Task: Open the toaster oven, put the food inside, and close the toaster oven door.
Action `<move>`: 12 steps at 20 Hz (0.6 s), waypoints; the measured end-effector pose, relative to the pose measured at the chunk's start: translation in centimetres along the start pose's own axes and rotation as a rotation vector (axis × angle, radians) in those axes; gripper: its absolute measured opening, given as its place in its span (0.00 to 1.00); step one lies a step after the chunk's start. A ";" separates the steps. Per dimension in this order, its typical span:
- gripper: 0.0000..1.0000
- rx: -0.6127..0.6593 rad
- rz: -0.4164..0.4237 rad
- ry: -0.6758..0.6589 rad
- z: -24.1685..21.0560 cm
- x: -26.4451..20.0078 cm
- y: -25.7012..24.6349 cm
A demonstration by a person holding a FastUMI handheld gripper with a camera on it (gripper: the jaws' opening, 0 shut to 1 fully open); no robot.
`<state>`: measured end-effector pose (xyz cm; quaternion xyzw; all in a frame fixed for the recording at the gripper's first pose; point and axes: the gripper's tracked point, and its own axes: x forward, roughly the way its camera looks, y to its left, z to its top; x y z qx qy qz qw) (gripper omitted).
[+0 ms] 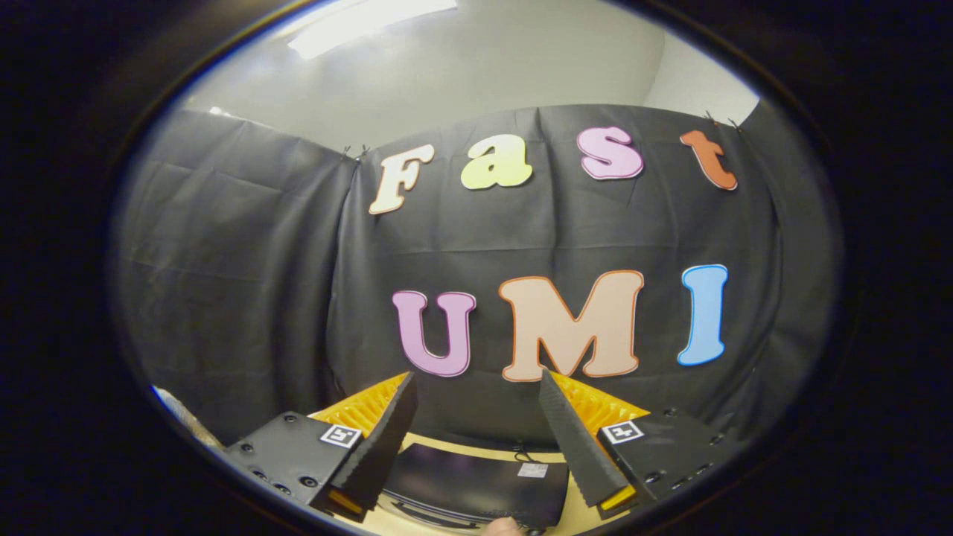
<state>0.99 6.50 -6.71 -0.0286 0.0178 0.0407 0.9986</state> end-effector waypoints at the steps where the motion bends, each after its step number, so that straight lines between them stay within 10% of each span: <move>1: 1.00 -0.001 0.001 0.003 -0.5 0.1 0.1; 12: 1.00 -0.001 0.022 0.211 -14.2 1.7 2.0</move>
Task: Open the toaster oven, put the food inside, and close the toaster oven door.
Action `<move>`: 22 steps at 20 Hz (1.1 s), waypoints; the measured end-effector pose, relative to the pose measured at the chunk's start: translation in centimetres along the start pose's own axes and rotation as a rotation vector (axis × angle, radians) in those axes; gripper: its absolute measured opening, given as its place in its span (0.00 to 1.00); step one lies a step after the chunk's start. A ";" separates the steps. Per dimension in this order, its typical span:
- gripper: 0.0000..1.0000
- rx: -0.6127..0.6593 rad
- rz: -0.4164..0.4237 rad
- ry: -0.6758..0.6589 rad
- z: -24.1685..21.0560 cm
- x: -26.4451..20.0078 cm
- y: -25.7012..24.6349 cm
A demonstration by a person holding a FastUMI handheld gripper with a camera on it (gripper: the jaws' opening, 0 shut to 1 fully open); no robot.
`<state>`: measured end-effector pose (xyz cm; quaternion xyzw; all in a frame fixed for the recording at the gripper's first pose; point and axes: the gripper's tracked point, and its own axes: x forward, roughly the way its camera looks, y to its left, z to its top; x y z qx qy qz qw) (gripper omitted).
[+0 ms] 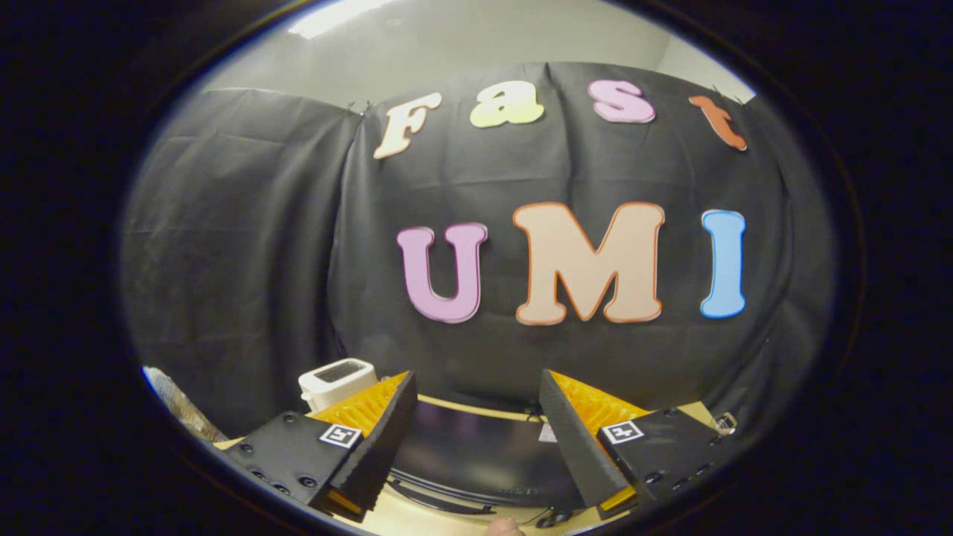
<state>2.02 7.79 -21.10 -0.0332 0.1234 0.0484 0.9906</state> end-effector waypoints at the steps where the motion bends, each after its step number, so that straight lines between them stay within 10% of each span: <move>1: 1.00 -0.001 -0.001 0.026 -1.7 0.5 0.0; 22: 1.00 -0.083 0.022 0.281 -16.8 1.0 0.9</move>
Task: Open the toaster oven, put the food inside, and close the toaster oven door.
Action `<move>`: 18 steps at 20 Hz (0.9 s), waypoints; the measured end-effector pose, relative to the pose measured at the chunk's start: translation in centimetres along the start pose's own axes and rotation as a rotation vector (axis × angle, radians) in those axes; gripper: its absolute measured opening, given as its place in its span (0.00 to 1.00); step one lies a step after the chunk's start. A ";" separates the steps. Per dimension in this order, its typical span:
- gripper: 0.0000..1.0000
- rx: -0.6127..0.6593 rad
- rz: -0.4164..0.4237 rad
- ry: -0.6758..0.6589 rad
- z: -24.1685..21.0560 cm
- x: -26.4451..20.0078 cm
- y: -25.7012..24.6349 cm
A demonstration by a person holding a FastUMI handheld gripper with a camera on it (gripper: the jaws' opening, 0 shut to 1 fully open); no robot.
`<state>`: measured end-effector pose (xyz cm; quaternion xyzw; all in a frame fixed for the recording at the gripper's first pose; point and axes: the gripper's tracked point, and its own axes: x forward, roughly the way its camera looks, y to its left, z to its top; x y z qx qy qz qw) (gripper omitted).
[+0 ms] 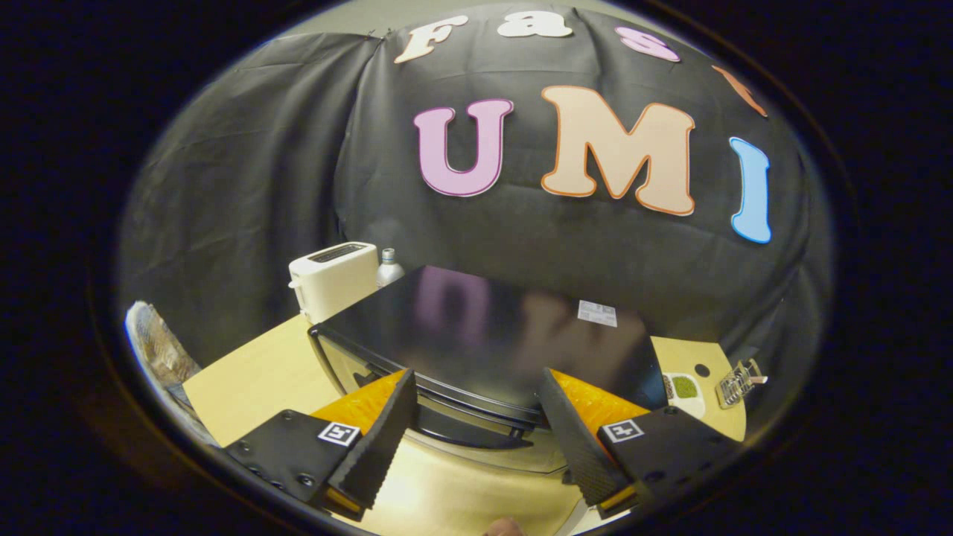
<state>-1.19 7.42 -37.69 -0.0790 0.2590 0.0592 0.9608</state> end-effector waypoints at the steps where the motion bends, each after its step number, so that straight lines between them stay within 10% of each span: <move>1: 1.00 0.014 0.000 0.009 -0.3 0.0 -0.1; 18: 0.99 0.156 0.117 0.164 -6.6 -5.6 3.4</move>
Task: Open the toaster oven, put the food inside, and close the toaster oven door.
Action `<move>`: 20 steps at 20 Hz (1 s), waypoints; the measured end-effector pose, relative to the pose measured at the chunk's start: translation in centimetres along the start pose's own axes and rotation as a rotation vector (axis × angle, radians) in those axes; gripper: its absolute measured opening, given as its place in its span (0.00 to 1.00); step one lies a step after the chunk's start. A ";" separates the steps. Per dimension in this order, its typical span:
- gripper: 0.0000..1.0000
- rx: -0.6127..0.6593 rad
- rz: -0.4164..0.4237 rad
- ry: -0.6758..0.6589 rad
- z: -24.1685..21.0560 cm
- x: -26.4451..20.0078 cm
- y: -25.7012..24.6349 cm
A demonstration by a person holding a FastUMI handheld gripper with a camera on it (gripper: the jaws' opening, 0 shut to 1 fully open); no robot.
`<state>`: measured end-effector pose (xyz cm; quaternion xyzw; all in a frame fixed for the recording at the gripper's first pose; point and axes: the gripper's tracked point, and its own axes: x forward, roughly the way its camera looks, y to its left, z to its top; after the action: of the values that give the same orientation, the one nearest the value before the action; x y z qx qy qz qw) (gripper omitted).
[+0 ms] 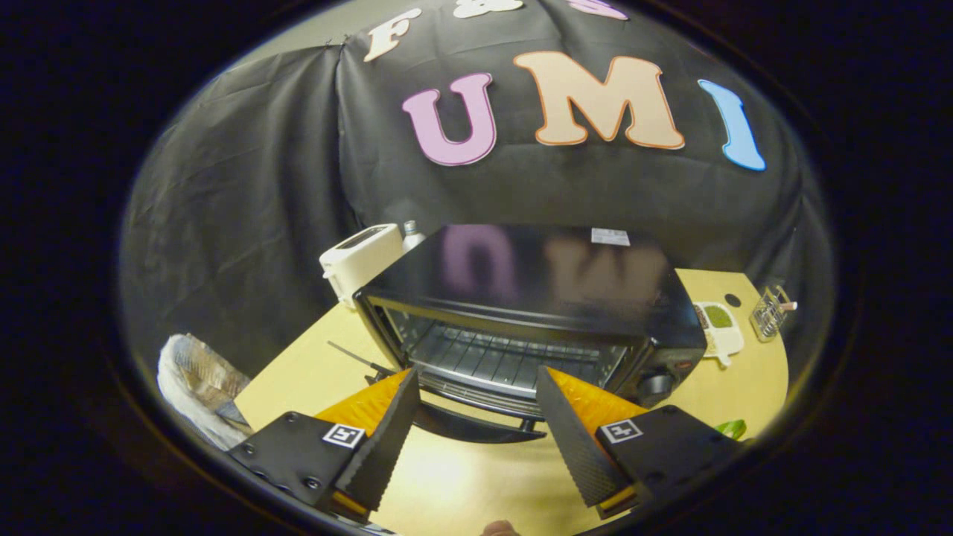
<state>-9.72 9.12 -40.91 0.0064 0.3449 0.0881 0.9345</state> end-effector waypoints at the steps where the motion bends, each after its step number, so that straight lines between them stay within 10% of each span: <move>1: 0.99 -0.001 0.013 0.032 -1.1 0.0 0.1; 20: 0.99 -0.049 0.098 0.329 -15.5 0.5 1.1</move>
<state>-19.57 9.54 -52.94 -0.0143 0.4901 0.1419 0.8599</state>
